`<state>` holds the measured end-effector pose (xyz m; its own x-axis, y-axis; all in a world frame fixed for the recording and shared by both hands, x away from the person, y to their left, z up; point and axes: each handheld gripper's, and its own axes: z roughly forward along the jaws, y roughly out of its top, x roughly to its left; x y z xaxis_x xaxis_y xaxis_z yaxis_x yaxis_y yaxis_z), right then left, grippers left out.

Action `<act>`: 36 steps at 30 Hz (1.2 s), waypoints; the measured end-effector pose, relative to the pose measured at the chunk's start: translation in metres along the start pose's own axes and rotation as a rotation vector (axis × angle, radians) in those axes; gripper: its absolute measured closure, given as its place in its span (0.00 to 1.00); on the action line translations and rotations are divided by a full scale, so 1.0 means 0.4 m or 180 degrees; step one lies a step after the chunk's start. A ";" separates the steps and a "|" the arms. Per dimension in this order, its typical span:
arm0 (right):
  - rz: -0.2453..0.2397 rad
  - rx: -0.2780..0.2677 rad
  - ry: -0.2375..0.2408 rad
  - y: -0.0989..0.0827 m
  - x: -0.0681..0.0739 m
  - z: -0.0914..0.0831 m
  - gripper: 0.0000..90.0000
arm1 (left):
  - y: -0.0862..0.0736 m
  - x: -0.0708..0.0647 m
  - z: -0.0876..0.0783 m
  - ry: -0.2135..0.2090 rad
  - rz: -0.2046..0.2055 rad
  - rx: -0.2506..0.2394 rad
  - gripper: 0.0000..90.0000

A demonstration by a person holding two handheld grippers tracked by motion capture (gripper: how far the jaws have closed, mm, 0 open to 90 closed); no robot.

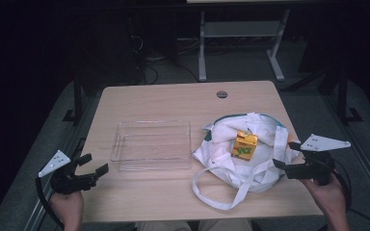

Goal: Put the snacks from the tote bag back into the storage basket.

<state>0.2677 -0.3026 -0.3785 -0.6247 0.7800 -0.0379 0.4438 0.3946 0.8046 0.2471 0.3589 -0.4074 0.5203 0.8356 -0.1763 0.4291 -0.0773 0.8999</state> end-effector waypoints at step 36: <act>-0.0516 0.0486 0.0367 0.174 -0.003 0.071 0.18 | -0.001 0.002 -0.003 0.0000 -0.0074 -0.0038 0.14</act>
<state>0.3175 -0.2623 -0.3393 -0.7610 0.6433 -0.0843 0.4182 0.5857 0.6943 0.2465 0.3603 -0.4076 0.5102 0.8371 -0.1974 0.4323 -0.0512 0.9003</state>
